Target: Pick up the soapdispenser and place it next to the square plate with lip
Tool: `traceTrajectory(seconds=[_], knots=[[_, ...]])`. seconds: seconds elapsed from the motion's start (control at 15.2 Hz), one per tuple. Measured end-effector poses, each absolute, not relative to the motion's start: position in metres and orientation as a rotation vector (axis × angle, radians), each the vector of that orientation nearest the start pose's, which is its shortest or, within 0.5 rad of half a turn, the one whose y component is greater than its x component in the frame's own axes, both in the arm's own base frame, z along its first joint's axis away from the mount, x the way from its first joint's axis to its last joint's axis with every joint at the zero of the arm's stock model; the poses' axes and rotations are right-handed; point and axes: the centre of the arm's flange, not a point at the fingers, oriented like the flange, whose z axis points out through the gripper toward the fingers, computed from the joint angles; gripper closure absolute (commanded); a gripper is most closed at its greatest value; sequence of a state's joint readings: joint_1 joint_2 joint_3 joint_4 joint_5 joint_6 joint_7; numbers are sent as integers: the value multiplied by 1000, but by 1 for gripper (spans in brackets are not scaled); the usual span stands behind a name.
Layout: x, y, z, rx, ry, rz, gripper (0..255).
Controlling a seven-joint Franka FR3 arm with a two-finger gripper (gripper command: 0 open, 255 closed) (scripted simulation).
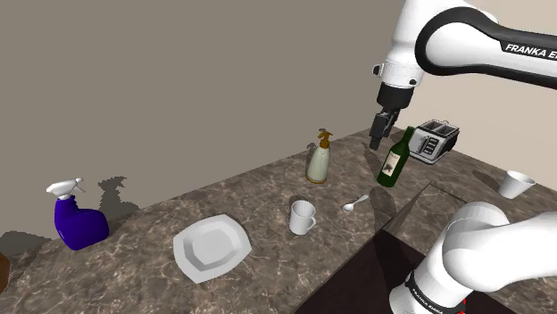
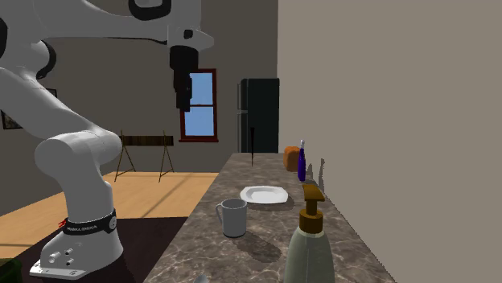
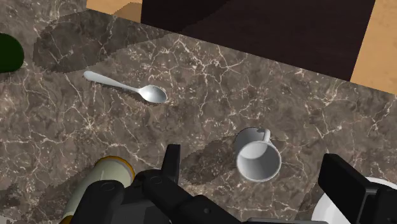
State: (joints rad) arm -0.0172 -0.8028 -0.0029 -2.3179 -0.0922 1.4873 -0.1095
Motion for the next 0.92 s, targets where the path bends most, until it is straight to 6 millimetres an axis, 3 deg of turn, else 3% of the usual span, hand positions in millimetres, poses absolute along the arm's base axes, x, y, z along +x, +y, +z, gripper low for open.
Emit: traceTrajectory(seconds=[0.13,0.53,0.92], knots=[[296,-21,604,-3223,-151,53,0],[328,-81,584,-3184,-343,36,0],[379,-144,557,-3128,-550,17,0]])
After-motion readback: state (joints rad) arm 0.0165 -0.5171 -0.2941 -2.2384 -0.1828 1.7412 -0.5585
